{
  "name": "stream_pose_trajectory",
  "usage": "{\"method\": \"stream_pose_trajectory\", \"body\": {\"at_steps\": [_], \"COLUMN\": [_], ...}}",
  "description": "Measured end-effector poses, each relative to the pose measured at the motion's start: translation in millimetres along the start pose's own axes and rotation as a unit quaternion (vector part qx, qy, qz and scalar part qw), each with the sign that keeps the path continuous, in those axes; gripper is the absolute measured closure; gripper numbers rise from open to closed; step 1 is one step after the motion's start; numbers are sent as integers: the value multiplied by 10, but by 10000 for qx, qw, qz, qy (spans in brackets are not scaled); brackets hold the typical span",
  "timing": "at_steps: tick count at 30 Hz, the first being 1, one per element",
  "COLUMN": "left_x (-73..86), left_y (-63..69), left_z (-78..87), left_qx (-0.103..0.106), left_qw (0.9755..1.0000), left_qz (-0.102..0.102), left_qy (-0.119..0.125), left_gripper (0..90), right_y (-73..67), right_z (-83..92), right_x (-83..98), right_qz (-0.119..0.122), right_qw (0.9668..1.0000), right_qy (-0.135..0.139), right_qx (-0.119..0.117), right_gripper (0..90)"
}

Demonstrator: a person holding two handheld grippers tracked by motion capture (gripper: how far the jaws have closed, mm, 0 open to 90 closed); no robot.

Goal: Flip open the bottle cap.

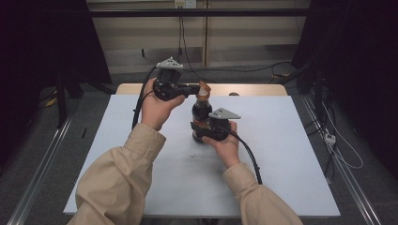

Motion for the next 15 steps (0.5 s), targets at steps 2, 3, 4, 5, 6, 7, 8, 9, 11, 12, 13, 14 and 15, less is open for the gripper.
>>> {"method": "stream_pose_trajectory", "body": {"at_steps": [2,3,4,5,6,7,8,9,11,12,13,14,15], "left_x": [-12,-20,-27,-34,-37,-36,-36,-35,-37,-38,-39,-43,-46], "left_y": [2,5,4,4,1,-2,-4,-8,-6,-7,-7,-9,-10], "left_z": [-3,-3,-3,-8,-10,-14,-22,-23,-28,-28,-27,-28,-27], "left_qx": [-6,11,-2,3,4,0,8,15,21,0,-1,9,9], "left_qw": [10000,10000,10000,10000,10000,10000,10000,10000,10000,10000,10000,10000,10000], "left_qz": [-5,-13,-33,-27,-27,-27,-15,-12,-21,-25,-23,-26,-27], "left_qy": [-1,-6,-34,-28,-50,-79,-56,-53,-51,-67,-81,-88,-91], "left_gripper": [900,900,900,900,900,900,900,900,900,900,900,900,900], "right_y": [3,3,0,-2,-3,-3,-4,-5,-4,-3,-4,-4,-3], "right_z": [1,2,2,3,2,1,1,1,1,1,1,0,0], "right_x": [1,1,1,2,2,4,4,4,5,6,7,7,8], "right_qz": [-1,-3,-5,12,5,-6,-5,-2,0,-2,-2,-3,-2], "right_qw": [10000,10000,10000,10000,10000,10000,10000,10000,10000,10000,10000,10000,10000], "right_qy": [-5,-8,-9,-14,-3,10,13,13,20,23,31,40,41], "right_qx": [0,-4,-10,-8,0,1,1,3,3,9,11,6,6], "right_gripper": [298,298,297,297,297,297,297,297,297,297,297,297,297]}}
Point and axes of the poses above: each handheld gripper's, and its own axes: z roughly backward along the jaws, x roughly out of its underside, y roughly to its right, the point moved 5 cm from there along -z, roughly forward along the jaws
